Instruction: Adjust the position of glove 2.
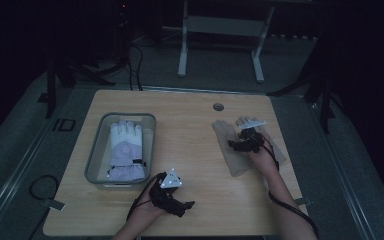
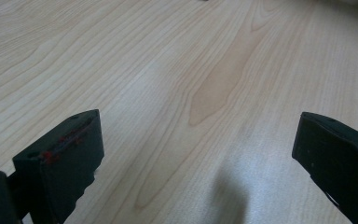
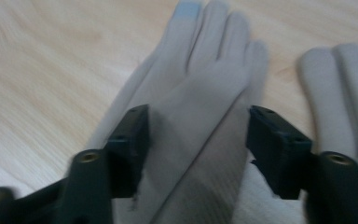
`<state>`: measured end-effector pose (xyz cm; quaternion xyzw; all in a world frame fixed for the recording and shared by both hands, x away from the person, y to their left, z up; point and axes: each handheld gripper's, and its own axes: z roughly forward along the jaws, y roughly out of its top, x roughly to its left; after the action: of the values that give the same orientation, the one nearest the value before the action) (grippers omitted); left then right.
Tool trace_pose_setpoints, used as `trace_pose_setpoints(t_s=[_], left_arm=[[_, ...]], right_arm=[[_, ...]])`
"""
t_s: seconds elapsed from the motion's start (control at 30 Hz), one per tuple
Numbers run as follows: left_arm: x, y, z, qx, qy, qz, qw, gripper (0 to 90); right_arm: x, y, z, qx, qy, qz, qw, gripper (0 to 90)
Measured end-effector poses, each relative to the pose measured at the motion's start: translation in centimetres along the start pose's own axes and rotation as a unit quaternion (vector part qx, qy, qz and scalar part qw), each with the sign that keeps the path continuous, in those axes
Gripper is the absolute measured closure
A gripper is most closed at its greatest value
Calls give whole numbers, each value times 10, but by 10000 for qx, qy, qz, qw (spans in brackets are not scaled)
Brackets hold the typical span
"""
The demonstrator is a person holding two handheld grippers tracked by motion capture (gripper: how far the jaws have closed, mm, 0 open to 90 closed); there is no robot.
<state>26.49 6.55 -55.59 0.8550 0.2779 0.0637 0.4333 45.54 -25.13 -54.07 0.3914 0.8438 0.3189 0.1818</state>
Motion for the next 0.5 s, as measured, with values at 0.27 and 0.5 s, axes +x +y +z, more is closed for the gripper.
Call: trace_pose_setpoints(t_s=[0.27, 0.5], left_arm=[[0, -1, -1, 18, -32, -72, 10000, 20], [-1, 0, 1, 72, 10, 4, 10000, 20]], right_arm=[[1, -6, 4, 87, 92, 33, 9999, 741], [23, 4, -10, 90, -94, 588, 9982, 801]])
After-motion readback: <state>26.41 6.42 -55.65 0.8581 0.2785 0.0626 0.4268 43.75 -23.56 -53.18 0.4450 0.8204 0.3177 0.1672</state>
